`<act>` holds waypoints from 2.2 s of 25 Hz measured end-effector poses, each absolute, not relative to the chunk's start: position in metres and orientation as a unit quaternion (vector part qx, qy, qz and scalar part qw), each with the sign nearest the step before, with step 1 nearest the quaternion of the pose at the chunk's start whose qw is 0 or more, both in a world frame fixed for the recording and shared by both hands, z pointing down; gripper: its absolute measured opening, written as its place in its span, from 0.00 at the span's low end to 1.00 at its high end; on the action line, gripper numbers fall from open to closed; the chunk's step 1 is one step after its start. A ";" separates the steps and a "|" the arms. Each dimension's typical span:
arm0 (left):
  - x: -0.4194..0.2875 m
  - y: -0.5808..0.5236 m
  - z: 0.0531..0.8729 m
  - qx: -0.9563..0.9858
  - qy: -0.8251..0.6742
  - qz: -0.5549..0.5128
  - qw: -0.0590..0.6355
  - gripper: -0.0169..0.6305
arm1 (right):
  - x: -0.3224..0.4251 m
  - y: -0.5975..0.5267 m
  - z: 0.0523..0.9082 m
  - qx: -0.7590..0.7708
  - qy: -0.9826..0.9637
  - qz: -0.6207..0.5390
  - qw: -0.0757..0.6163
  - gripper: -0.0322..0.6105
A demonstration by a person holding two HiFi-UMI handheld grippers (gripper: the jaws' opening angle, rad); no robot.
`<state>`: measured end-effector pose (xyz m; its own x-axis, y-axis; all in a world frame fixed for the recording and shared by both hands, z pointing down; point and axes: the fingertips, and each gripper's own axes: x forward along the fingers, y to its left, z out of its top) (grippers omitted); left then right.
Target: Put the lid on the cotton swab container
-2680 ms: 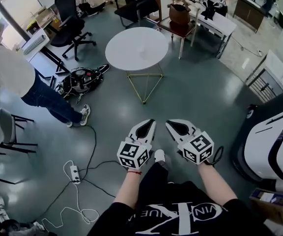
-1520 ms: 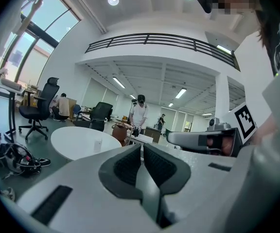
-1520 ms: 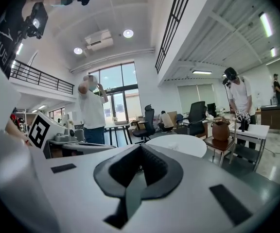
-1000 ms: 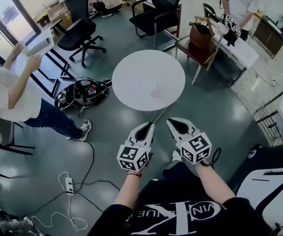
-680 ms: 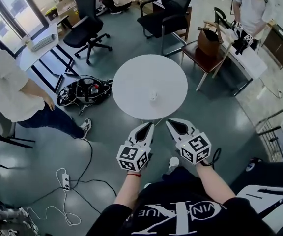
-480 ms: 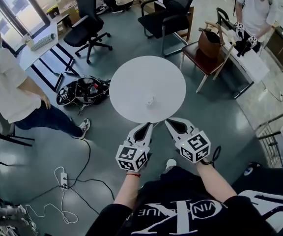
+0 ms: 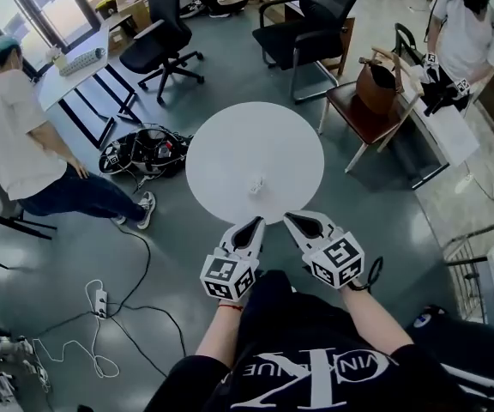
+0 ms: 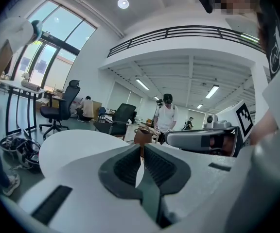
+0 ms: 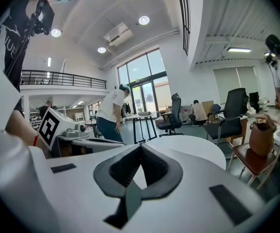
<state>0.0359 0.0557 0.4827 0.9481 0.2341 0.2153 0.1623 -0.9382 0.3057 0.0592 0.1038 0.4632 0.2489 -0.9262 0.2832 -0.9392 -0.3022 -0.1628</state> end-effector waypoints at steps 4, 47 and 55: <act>0.044 0.057 0.492 0.977 0.091 0.131 0.145 0.07 | 0.066 0.098 0.471 0.772 -0.611 0.172 0.024 0.05; 0.133 -0.045 0.524 0.964 -0.110 0.135 0.200 0.06 | 0.165 -0.021 0.511 0.572 -0.787 0.197 0.118 0.05; 0.124 -0.048 0.540 0.948 -0.182 0.129 0.227 0.06 | 0.158 -0.035 0.531 0.501 -0.829 0.205 0.145 0.05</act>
<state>0.1237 -0.0480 0.5402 0.9004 -0.2875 0.3265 -0.4041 -0.8307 0.3830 0.1576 -0.0346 0.5308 -0.4568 -0.7705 0.4447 -0.8889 0.4148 -0.1945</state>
